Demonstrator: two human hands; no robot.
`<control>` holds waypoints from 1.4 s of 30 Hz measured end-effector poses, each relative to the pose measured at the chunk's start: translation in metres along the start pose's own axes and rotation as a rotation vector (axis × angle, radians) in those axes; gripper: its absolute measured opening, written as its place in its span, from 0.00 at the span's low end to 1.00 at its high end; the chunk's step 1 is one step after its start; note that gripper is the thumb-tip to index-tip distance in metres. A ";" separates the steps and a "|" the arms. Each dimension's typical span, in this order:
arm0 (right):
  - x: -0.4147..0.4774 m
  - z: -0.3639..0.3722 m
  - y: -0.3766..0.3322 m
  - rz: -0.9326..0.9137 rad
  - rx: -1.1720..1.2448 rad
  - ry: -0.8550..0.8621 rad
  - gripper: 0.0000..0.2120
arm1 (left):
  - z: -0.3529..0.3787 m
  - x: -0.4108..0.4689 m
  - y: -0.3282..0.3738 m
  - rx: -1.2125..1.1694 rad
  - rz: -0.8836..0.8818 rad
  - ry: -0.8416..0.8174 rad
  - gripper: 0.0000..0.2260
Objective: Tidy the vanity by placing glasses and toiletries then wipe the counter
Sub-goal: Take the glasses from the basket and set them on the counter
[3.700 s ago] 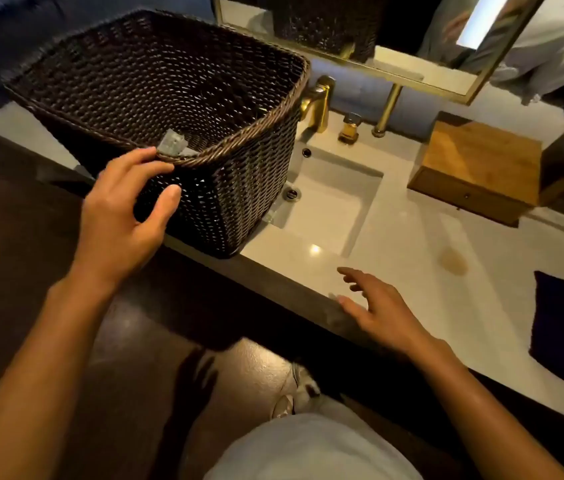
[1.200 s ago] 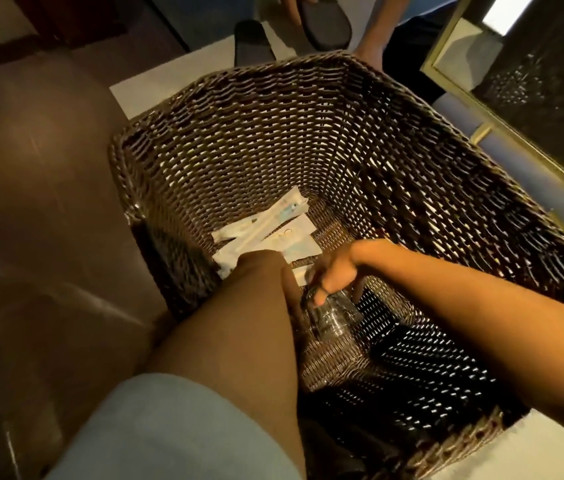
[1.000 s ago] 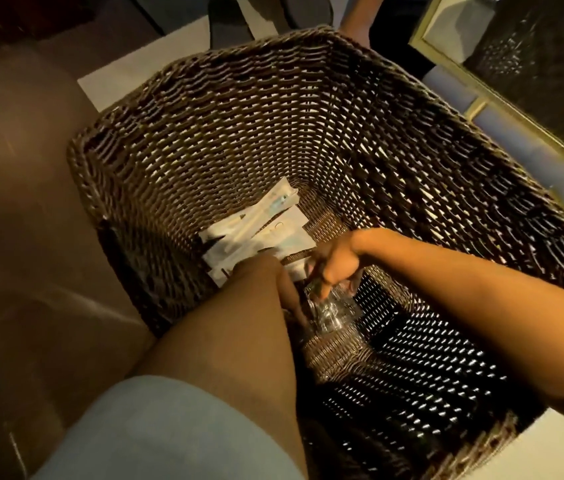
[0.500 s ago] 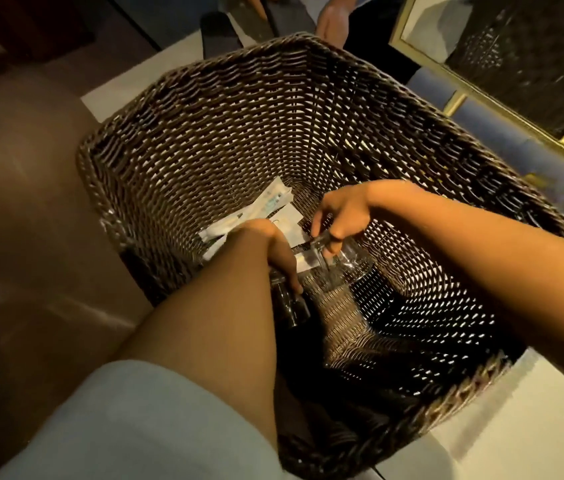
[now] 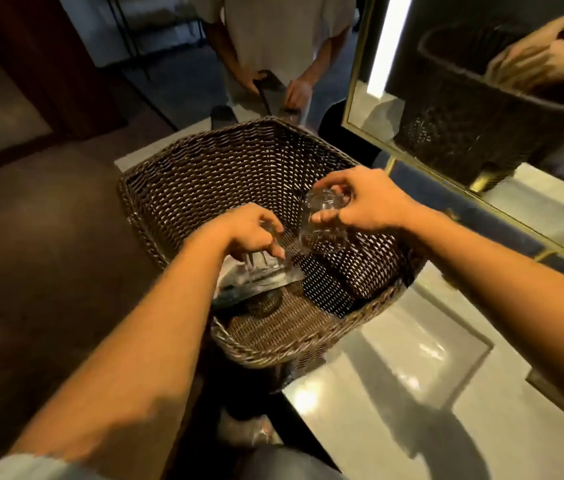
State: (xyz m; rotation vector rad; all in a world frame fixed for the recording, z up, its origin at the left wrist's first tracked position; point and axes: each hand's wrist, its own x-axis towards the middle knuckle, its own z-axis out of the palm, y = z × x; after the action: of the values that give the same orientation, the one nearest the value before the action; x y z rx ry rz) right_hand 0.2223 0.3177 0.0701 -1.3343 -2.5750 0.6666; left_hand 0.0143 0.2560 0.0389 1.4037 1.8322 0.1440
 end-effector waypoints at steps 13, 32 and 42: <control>-0.149 -0.079 -0.001 -0.073 0.217 0.496 0.24 | 0.005 -0.142 0.094 -0.121 0.477 0.719 0.28; -0.404 -0.078 0.046 0.424 0.116 0.784 0.23 | 0.142 -0.172 0.189 -0.127 0.985 0.289 0.25; -0.522 -0.059 0.073 0.721 0.125 0.872 0.23 | 0.233 -0.182 0.234 -0.184 1.013 0.025 0.24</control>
State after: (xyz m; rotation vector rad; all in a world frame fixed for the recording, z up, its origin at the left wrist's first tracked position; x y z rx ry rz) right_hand 0.6026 -0.0492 0.1184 -1.9394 -1.3468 0.2114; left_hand 0.3532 0.1040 0.1020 2.0554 0.9319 0.8116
